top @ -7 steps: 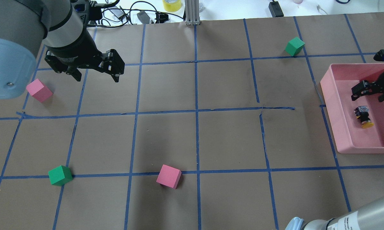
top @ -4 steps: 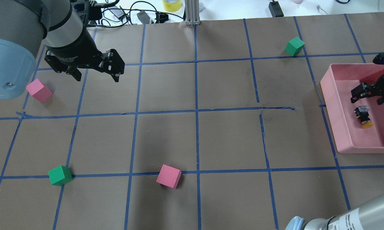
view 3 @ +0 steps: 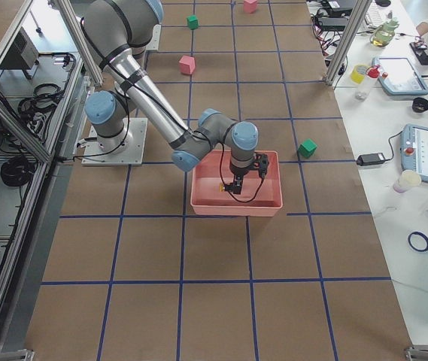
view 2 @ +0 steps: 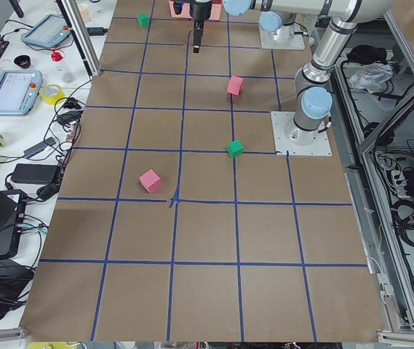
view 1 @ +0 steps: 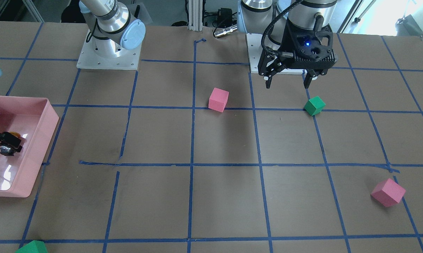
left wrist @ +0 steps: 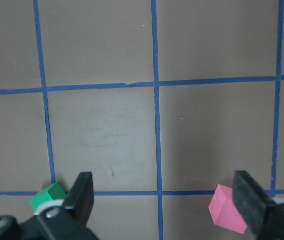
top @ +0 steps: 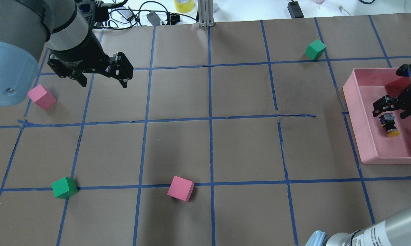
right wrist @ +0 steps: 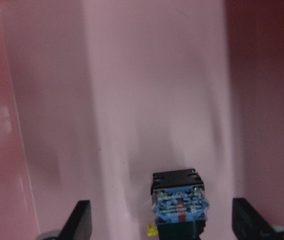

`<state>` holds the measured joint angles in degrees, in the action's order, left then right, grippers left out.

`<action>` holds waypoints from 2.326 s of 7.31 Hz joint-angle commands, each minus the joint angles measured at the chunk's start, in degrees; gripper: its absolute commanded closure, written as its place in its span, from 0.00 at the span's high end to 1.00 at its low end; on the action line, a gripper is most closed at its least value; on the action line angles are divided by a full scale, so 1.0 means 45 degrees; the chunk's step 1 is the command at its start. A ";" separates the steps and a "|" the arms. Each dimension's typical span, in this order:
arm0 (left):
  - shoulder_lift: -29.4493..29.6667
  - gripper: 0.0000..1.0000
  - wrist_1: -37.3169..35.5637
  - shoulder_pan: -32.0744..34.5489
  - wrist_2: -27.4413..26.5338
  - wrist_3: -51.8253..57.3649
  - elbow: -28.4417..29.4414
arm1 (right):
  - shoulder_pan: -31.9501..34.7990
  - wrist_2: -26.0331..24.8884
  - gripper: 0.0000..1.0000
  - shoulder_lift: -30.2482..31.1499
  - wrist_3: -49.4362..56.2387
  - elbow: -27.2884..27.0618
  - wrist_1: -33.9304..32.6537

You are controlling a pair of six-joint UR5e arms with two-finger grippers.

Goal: Align button upright
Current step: 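Lower the right gripper into the bin and close on the button switch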

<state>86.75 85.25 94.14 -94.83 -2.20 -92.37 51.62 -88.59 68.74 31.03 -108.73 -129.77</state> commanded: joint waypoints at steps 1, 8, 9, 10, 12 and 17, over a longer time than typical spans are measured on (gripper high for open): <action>0.0000 1.00 0.0000 -0.0002 -0.0001 0.0000 0.0000 | -0.0026 0.0000 1.00 -0.0003 0.0000 -0.0038 -0.0011; 0.0000 1.00 0.0000 -0.0002 -0.0001 0.0000 0.0000 | -0.0026 0.0000 0.99 -0.0003 0.0020 -0.0038 0.0009; 0.0000 1.00 0.0000 -0.0002 -0.0001 0.0000 0.0000 | -0.0026 0.0000 0.98 -0.0022 0.0020 -0.0038 0.0009; 0.0000 1.00 0.0000 -0.0002 -0.0001 0.0000 0.0000 | -0.0026 0.0000 0.98 -0.0023 0.0020 -0.0038 0.0009; 0.0000 1.00 0.0000 -0.0002 -0.0001 0.0000 0.0000 | -0.0026 0.0000 0.98 -0.0042 0.0020 -0.0038 0.0009; -0.0019 1.00 0.0000 -0.0002 -0.0020 0.0000 0.0000 | -0.0026 -0.0020 0.96 -0.0140 0.0020 -0.0214 -0.0011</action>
<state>86.73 85.25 94.13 -94.91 -2.20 -92.37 51.50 -88.67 68.13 31.11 -109.64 -129.80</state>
